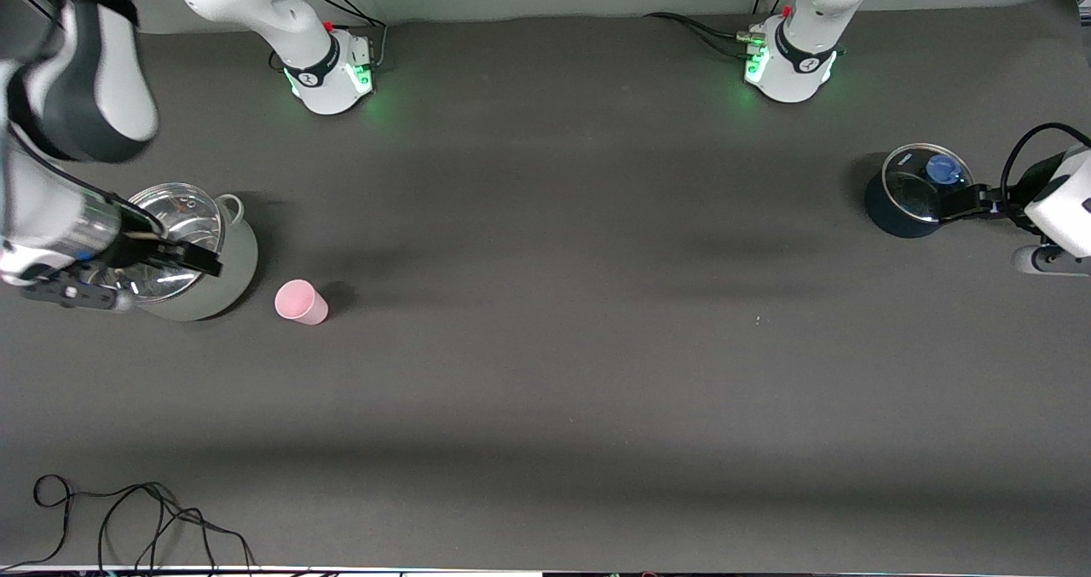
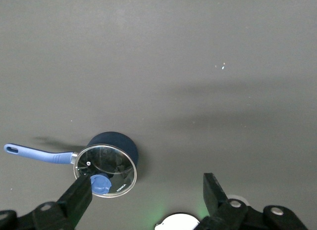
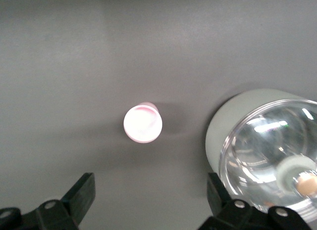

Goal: Transfer pink cup from left to right arm

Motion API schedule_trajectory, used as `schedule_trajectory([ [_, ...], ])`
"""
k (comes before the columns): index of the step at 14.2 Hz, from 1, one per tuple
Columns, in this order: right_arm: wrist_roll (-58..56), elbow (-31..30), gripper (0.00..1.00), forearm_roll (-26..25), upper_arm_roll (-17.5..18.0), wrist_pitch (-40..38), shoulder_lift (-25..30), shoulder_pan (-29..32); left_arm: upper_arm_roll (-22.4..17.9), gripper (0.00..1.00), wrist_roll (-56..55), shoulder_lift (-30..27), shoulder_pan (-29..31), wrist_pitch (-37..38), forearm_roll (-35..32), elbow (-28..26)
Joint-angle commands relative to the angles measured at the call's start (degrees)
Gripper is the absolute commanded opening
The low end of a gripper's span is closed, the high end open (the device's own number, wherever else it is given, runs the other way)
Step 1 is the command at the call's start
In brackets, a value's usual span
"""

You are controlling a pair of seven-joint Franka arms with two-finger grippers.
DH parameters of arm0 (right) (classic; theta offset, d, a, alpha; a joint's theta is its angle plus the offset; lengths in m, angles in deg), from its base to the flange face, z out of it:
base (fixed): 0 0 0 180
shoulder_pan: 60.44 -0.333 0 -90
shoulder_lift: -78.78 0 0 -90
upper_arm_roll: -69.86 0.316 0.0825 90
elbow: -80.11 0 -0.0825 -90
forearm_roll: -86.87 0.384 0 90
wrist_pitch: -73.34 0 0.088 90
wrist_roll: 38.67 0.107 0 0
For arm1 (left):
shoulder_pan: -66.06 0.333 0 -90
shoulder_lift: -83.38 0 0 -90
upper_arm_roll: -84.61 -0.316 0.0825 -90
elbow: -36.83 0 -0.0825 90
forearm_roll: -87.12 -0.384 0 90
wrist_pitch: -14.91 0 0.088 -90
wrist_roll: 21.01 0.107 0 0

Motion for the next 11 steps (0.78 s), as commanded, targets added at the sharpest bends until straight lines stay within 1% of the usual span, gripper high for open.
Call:
schedule_trajectory([
  [1, 1.4, 10.3, 1.00, -2.3, -0.4, -10.8, -1.4, -0.4, -8.5, 1.00, 0.2, -4.7, -5.9, -1.2, 2.0, -1.8],
  [2, 1.1, 13.3, 1.00, -3.4, -0.5, -13.4, -1.4, -0.4, -14.7, 1.00, 0.3, -6.1, -11.6, -1.4, 3.4, -1.7],
  [4, 1.0, 18.1, 1.00, -4.0, -1.0, -16.1, -1.4, 0.0, -29.6, 1.00, 0.9, -9.6, -24.5, -2.3, 8.5, -1.8],
  [5, 1.0, 19.8, 1.00, -4.1, -1.0, -16.9, -1.4, 0.1, -35.6, 1.00, 0.9, -10.0, -30.2, -2.2, 9.3, -1.8],
  [7, 1.0, 22.2, 1.00, -4.1, -1.0, -17.8, -1.4, 0.1, -45.1, 1.00, 0.9, -10.6, -40.7, -2.2, 9.4, -1.8],
  [8, 1.0, 22.0, 1.00, -4.1, -1.0, -17.9, -1.6, 0.2, -49.7, 1.00, 0.9, -10.6, -45.8, -2.1, 9.4, -1.7],
  [10, 0.8, 21.8, 1.00, -4.0, -1.3, -19.0, -1.4, 0.3, -60.3, 1.00, 0.9, -11.4, -57.3, -2.4, 9.4, -1.9],
  [11, 0.8, 21.8, 1.00, -3.9, -1.2, -19.5, -1.4, 0.3, -62.5, 1.00, 0.9, -11.4, -60.0, -3.0, 9.4, -1.9],
])
